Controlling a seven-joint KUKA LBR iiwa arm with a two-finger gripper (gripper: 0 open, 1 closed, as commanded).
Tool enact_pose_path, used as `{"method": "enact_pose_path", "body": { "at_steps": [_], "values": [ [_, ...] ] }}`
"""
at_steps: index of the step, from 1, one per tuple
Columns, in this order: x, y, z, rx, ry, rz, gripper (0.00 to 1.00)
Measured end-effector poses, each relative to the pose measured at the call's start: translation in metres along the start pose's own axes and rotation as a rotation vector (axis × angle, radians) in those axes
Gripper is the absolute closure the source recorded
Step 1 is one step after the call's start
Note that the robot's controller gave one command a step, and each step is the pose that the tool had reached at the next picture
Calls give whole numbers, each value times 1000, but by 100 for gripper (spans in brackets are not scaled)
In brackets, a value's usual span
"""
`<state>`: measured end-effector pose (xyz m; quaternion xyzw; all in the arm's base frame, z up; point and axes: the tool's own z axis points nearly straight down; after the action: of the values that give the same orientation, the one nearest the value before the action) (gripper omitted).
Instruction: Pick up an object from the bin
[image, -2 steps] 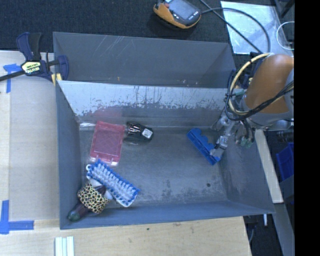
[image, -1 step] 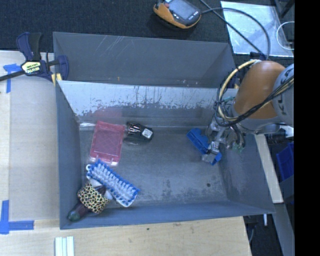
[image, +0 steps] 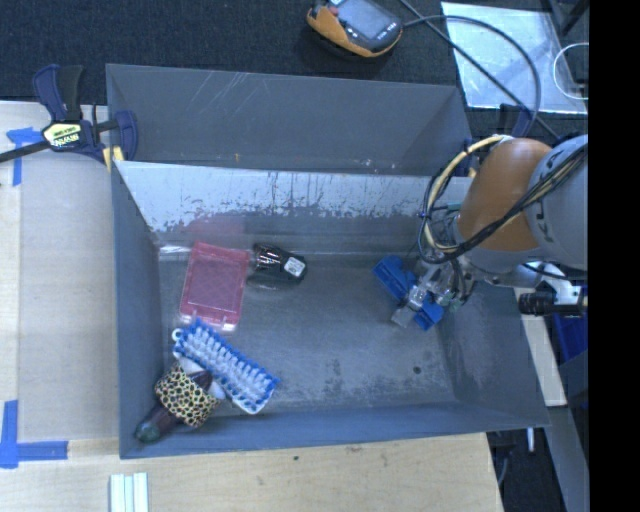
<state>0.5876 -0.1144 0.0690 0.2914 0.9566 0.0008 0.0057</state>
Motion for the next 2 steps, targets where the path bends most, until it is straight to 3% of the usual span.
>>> {"method": "enact_pose_path", "body": {
  "at_steps": [1,2],
  "values": [
    [-3,0,-1,3,7,-91,100],
    [-3,0,-1,3,7,-92,100]
  ]
}}
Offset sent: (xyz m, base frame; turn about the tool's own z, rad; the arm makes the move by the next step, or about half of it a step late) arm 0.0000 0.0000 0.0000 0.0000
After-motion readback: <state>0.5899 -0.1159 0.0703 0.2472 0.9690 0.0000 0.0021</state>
